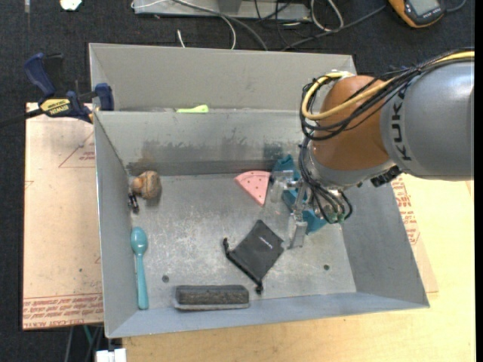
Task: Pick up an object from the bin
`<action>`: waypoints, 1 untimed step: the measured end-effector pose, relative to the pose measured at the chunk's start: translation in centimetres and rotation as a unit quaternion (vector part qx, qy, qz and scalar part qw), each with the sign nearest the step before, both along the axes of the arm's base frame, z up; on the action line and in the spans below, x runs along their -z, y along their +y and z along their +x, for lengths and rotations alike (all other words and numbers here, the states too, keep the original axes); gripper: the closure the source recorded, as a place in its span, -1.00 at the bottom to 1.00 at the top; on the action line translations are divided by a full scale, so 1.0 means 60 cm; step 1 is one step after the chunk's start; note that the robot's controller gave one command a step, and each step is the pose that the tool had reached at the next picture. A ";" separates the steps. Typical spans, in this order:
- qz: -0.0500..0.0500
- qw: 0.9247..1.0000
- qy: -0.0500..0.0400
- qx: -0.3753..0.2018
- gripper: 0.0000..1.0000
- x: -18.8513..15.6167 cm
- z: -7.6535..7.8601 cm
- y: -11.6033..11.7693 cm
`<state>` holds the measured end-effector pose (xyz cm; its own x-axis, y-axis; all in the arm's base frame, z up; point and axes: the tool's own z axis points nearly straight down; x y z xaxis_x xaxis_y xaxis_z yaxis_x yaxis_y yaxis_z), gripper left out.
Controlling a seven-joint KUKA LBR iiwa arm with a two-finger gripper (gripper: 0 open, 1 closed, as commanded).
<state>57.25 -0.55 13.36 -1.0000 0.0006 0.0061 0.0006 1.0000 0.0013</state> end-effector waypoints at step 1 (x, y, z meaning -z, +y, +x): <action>0.000 1.000 -0.004 0.000 -1.00 -0.007 0.003 0.000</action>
Offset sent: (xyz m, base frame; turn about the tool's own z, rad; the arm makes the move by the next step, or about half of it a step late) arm -0.0301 0.0812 -0.0477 -0.0917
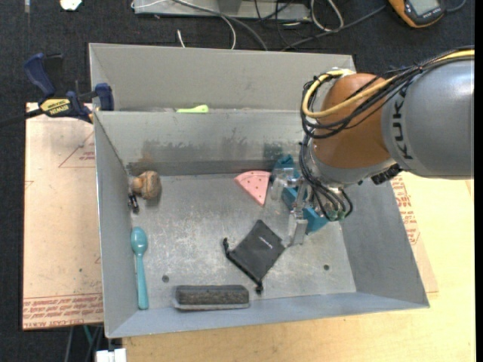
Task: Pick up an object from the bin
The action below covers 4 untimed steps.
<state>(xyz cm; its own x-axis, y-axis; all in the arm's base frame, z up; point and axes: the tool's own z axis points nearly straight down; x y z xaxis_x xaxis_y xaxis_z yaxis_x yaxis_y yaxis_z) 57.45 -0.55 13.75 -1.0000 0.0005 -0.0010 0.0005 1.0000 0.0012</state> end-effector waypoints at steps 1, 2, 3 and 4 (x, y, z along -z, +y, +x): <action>0.000 0.999 -0.001 -0.038 -1.00 0.072 -0.044 0.113; -0.001 1.000 -0.005 -0.014 1.00 0.109 -0.050 0.114; -0.001 1.000 -0.005 -0.014 1.00 0.109 -0.050 0.114; 0.001 0.999 -0.008 -0.048 1.00 0.109 -0.041 0.001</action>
Offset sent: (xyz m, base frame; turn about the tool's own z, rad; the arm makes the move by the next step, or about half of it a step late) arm -0.0303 0.0681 -0.0657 -0.0282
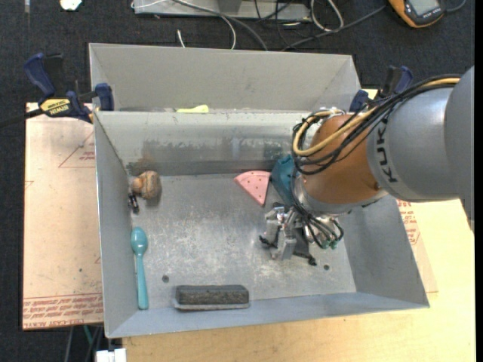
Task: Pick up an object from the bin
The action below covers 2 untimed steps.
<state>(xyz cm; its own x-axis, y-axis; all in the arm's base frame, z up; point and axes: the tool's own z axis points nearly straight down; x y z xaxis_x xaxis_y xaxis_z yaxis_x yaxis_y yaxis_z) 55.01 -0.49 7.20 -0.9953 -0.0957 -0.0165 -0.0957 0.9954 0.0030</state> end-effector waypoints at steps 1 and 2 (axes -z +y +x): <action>0.000 1.000 0.003 -0.001 1.00 -0.092 0.021 -0.007; -0.001 1.000 0.006 0.004 1.00 -0.209 0.007 -0.016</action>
Offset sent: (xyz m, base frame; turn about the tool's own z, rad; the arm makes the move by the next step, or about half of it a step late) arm -0.0020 -0.0145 0.1672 0.0113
